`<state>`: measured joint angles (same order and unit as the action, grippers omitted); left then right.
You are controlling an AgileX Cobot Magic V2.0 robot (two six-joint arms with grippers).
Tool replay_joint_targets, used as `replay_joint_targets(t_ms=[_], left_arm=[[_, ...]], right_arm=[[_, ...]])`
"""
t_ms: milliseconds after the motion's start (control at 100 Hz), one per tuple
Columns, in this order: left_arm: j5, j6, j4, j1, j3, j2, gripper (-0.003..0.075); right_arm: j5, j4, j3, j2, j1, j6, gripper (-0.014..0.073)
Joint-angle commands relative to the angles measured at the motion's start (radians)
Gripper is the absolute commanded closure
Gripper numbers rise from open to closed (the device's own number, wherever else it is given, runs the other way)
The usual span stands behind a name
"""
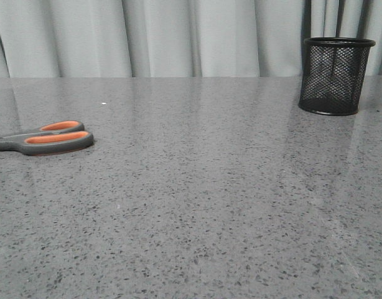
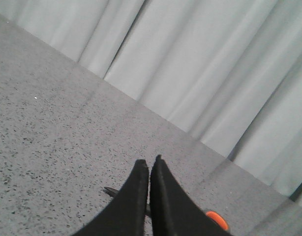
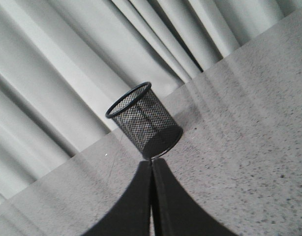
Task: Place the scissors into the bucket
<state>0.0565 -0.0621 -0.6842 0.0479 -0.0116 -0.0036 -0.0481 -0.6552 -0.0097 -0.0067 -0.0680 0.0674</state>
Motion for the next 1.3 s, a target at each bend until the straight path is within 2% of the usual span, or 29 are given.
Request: replay_joint_targets(t_ms=[0, 160, 320, 440, 640, 820, 930, 1030, 1150, 1200, 1250, 1290], left_arm=[[-0.006, 0.0, -0.007, 0.002, -0.073, -0.022, 0.0741], [0.139, -0.003, 0.171, 0.002, -0.243, 0.039, 0.0741], [0.351, -0.031, 0.385, 0.002, -0.448, 0.21, 0.0741], [0.513, -0.131, 0.39, 0.002, -0.595, 0.357, 0.0741], [0.682, -0.162, 0.39, 0.002, -0.767, 0.542, 0.0741], [0.733, -0.166, 0.382, 0.002, -0.834, 0.641, 0.074], [0.755, -0.262, 0.329, 0.002, -0.846, 0.681, 0.0728], [0.765, -0.325, 0.253, 0.002, -0.856, 0.721, 0.0643], [0.78, -0.408, 0.161, 0.002, -0.856, 0.765, 0.0468], [0.79, -0.447, 0.117, 0.002, -0.856, 0.785, 0.0405], [0.803, -0.489, 0.075, 0.002, -0.856, 0.806, 0.037], [0.821, -0.529, 0.046, 0.002, -0.861, 0.823, 0.0368]], right_arm=[[0.01, 0.026, -0.086, -0.002, -0.005, 0.002, 0.0661], [-0.148, 0.139, -0.239, 0.128, -0.005, 0.002, 0.066], [-0.33, 0.252, -0.437, 0.353, -0.005, 0.002, 0.066], [-0.468, 0.309, -0.588, 0.519, 0.011, 0.002, 0.0661], [-0.689, 0.376, -0.786, 0.726, 0.032, 0.002, 0.0662], [-0.726, 0.381, -0.851, 0.788, 0.032, 0.032, 0.0662], [-0.731, 0.381, -0.859, 0.79, 0.032, 0.047, 0.0649], [-0.738, 0.381, -0.859, 0.792, 0.032, 0.047, 0.0536], [-0.755, 0.381, -0.859, 0.792, 0.032, 0.047, 0.0258], [-0.755, 0.381, -0.859, 0.792, 0.032, 0.047, 0.0174], [-0.755, 0.381, -0.859, 0.792, 0.032, 0.047, 0.0135], [-0.755, 0.381, -0.859, 0.792, 0.032, 0.047, 0.0139]])
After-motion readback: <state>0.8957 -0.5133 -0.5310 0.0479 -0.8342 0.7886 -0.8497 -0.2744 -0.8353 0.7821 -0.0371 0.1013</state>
